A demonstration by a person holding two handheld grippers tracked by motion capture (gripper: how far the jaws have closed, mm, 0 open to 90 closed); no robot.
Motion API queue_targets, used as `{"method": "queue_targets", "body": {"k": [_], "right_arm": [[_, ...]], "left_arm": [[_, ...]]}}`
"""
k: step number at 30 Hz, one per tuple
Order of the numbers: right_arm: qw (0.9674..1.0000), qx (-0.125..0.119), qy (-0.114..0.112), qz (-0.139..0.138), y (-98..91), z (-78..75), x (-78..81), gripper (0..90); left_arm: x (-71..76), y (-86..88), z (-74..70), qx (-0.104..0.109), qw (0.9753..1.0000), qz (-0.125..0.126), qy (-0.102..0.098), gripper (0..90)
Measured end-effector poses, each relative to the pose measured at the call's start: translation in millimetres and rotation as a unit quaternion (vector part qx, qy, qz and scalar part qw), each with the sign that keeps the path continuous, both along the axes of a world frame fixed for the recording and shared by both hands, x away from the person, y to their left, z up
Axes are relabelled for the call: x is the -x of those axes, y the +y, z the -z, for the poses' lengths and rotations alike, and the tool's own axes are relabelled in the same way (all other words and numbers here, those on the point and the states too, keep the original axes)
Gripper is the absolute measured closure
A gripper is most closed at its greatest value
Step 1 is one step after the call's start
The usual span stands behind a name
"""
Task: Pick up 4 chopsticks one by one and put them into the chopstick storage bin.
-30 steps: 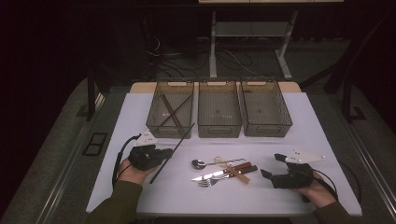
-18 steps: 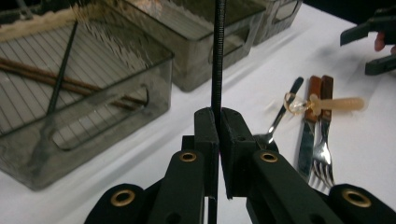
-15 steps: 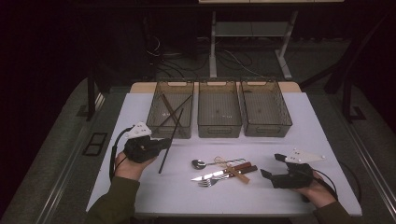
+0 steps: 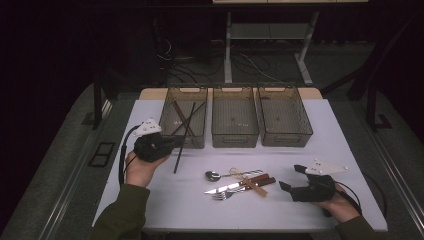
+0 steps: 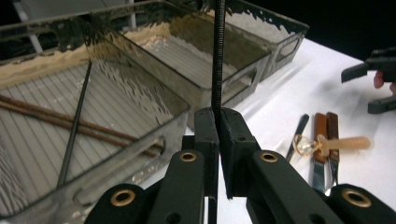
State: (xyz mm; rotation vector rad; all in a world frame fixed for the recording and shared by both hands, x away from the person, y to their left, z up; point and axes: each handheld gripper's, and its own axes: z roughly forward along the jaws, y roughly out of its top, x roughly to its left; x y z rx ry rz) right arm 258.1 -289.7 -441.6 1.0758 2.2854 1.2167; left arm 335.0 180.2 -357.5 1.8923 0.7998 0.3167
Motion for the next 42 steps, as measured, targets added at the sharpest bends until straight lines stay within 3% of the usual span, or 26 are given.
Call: {"method": "queue_targets", "body": {"k": [11,14,15,26,35,42], "right_arm": [[1.0,-0.001,0.001,0.0,-1.2,-0.3,0.2,17.2],[1.0,0.001,-0.007,0.0,-1.9,0.0,-1.3,17.2],[1.0,-0.004,0.006,0.004,-1.1,-0.4,0.5,17.3],[1.0,-0.002,0.002,0.002,-1.5,-0.3,-0.1,17.3],[1.0,-0.001,0.002,-0.001,-1.4,0.1,-0.4,17.3],[1.0,-0.001,0.004,-0.002,-1.2,0.4,-0.5,17.3]], "left_arm": [[-24.3,2.8,-15.7,0.015,0.9997,-0.01,-0.014,85.8],[-31.7,3.8,-24.0,0.017,0.9996,-0.012,-0.019,85.7],[-34.4,4.1,-27.4,0.016,0.9996,-0.012,-0.02,85.8],[-63.6,5.8,-61.7,0.01,0.9984,-0.03,-0.047,85.8],[-93.5,7.5,-46.6,-0.004,0.9972,-0.056,-0.05,85.7],[-108.7,7.3,-29.7,-0.026,0.9967,-0.07,-0.032,85.7]]}}
